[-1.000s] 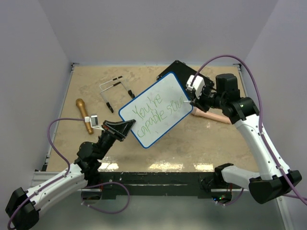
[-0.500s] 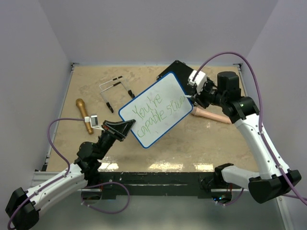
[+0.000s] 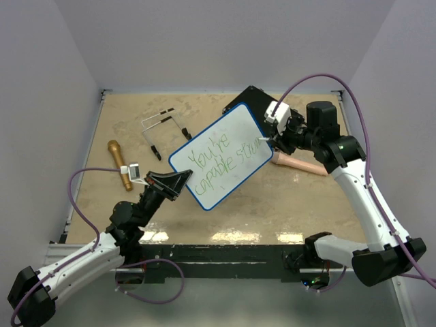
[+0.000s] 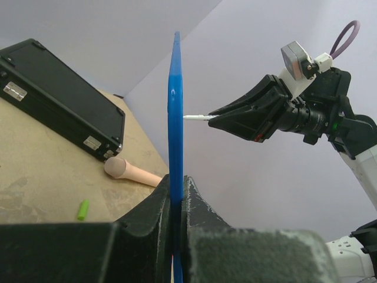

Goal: Write a sentence on the whiteboard

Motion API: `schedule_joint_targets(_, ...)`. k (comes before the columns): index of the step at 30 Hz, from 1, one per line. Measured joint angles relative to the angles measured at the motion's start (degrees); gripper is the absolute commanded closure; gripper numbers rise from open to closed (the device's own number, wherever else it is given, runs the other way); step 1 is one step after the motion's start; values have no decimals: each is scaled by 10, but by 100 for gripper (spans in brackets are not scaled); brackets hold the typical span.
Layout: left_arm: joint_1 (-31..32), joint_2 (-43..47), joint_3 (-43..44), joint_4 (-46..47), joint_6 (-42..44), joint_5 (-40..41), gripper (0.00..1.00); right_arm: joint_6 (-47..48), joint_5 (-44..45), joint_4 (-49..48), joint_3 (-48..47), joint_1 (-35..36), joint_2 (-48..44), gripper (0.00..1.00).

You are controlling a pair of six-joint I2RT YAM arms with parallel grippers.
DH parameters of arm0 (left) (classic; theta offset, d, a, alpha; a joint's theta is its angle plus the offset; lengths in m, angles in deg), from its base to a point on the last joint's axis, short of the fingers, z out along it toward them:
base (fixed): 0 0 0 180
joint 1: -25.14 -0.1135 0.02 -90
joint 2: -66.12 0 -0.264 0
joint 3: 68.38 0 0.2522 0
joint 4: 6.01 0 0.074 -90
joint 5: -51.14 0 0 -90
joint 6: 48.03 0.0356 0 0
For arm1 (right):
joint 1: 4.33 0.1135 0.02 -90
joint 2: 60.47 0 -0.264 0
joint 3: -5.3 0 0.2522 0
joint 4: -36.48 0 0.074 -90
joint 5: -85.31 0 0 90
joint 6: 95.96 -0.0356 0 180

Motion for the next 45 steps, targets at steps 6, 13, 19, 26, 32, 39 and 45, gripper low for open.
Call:
schedule_joint_targets(6,0,0,0,-1,0,0,100,6,5,13,2,0,-3,100)
schedule_joint_targets(13,0,2,0,-1,0,0,100,8,15,17,4,-1,-5,100)
schedule_joint_targets(19,0,2,0,-2,0,0,100,7,24,15,4,-7,-5,100)
schedule_joint_targets(26,0,3,0,-4,0,0,100,5,18,7,1,-7,-4,100)
schedule_joint_targets(32,0,3,0,-4,0,-1,100,5,9,3,1,-7,-4,100)
schedule_joint_targets(39,0,4,0,-4,0,-1,100,8,10,9,2,-8,-4,100)
schedule_joint_targets(45,0,5,0,-7,0,-1,100,24,11,37,4,-8,-4,100)
